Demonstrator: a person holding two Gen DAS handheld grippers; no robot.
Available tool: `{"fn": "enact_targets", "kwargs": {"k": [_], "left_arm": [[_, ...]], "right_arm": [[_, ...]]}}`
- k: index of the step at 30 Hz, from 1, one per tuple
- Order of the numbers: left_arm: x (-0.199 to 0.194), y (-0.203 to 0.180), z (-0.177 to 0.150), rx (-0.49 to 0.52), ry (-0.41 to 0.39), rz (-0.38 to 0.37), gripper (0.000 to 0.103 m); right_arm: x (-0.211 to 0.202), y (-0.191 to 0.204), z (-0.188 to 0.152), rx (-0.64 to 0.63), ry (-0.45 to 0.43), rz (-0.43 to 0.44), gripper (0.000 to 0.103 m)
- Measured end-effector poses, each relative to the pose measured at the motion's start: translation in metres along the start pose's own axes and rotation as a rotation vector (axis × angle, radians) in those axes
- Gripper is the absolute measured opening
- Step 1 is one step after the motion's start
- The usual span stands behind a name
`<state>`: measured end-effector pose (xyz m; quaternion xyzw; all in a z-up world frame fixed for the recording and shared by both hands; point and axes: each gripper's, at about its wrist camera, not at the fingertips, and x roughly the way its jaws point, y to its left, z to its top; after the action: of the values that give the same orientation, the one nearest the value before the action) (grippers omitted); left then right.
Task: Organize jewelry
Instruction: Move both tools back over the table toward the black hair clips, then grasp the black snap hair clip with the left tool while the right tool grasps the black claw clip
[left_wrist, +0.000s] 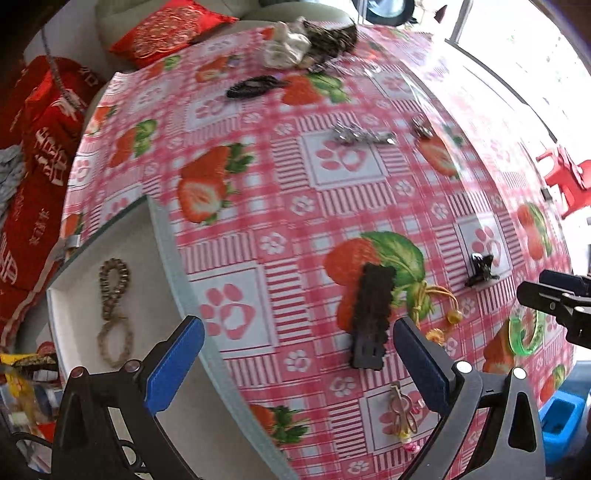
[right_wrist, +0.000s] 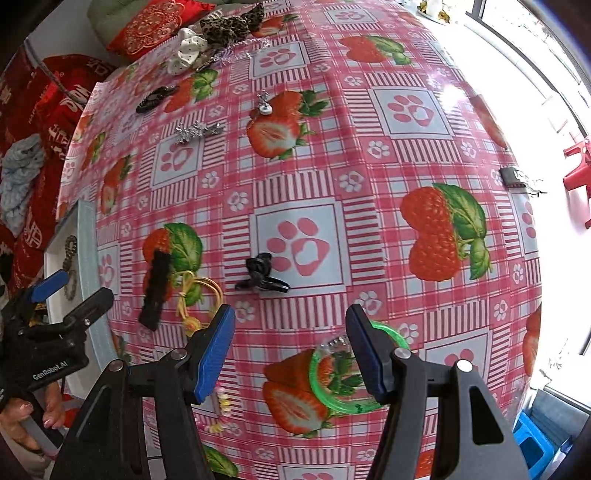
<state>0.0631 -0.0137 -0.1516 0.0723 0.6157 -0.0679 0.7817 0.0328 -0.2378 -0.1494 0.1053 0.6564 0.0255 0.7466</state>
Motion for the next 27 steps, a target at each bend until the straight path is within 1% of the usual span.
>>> {"fn": "enact_targets", "kwargs": {"k": [4,5,6,15,16,17,18,22,27], "left_arm": [[0.009,-0.006,-0.001,0.013,0.021,-0.013,0.103],[0.011,-0.007,0.000,0.017,0.028,-0.016,0.097],[0.014,-0.008,0.000,0.020,0.040,-0.016,0.096],[0.030,-0.019,0.001,0.038,0.077,-0.037,0.096],[0.032,-0.020,0.001,0.043,0.083,-0.039,0.091],[0.034,-0.022,-0.001,0.048,0.090,-0.036,0.084],[0.037,-0.023,-0.002,0.052,0.102,-0.037,0.083],[0.045,-0.028,-0.005,0.061,0.121,-0.033,0.083],[0.047,-0.026,-0.006,0.061,0.116,-0.042,0.083]], "right_arm": [[0.005,-0.005,0.000,0.003,0.010,0.006,0.066],[0.006,-0.004,0.000,0.002,0.012,0.006,0.066],[0.007,-0.004,0.001,0.002,0.014,0.006,0.066],[0.021,0.006,0.011,-0.010,0.028,0.006,0.066],[0.022,0.007,0.011,-0.013,0.029,0.007,0.066],[0.023,0.008,0.010,-0.018,0.030,0.007,0.066],[0.024,0.009,0.009,-0.025,0.032,0.007,0.066],[0.030,0.015,0.009,-0.047,0.026,-0.027,0.066],[0.041,0.020,0.014,-0.058,0.021,-0.030,0.066]]}}
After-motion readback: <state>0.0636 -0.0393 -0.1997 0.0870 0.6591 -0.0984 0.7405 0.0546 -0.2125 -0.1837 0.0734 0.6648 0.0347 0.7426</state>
